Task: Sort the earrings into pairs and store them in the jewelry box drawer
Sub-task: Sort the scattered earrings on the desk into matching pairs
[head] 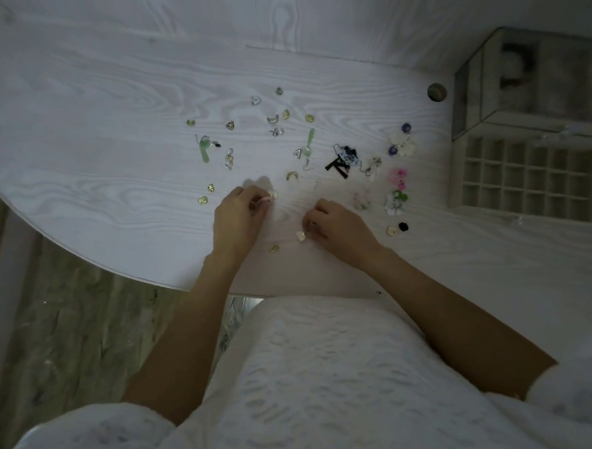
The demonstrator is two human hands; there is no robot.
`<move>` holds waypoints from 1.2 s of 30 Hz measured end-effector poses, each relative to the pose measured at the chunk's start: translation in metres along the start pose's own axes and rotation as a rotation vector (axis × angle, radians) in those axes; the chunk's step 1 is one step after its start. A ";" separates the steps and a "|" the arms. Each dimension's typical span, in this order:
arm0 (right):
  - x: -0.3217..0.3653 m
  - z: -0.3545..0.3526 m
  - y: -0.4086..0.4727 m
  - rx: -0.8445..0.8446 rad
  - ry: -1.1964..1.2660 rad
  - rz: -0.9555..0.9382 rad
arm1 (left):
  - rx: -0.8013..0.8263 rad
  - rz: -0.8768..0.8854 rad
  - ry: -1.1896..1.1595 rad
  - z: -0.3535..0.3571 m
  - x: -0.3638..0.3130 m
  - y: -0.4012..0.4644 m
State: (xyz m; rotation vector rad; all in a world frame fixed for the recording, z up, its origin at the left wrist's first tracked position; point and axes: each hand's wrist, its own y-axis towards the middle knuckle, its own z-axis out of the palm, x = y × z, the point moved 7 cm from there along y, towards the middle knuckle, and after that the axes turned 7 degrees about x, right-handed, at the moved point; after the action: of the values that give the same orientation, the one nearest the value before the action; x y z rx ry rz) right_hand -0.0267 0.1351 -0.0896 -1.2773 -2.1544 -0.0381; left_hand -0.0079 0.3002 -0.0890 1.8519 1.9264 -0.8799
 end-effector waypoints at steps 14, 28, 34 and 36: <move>-0.072 -0.024 -0.066 -0.273 0.033 0.541 | 0.178 0.249 0.002 0.065 -0.072 -0.011; -0.065 -0.018 -0.065 -0.273 0.104 0.551 | 0.299 0.244 -0.011 0.099 -0.101 -0.008; -0.070 -0.019 -0.074 -0.284 0.117 0.576 | 0.294 0.221 -0.091 0.103 -0.106 -0.011; -0.071 -0.018 -0.075 -0.273 0.112 0.576 | 0.308 0.231 -0.114 0.105 -0.108 -0.013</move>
State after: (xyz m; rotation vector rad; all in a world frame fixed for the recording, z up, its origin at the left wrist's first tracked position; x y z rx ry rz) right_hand -0.0537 0.0344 -0.0910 -1.9605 -1.6572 -0.1643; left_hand -0.0283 0.1509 -0.0985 2.0908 1.5397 -1.2277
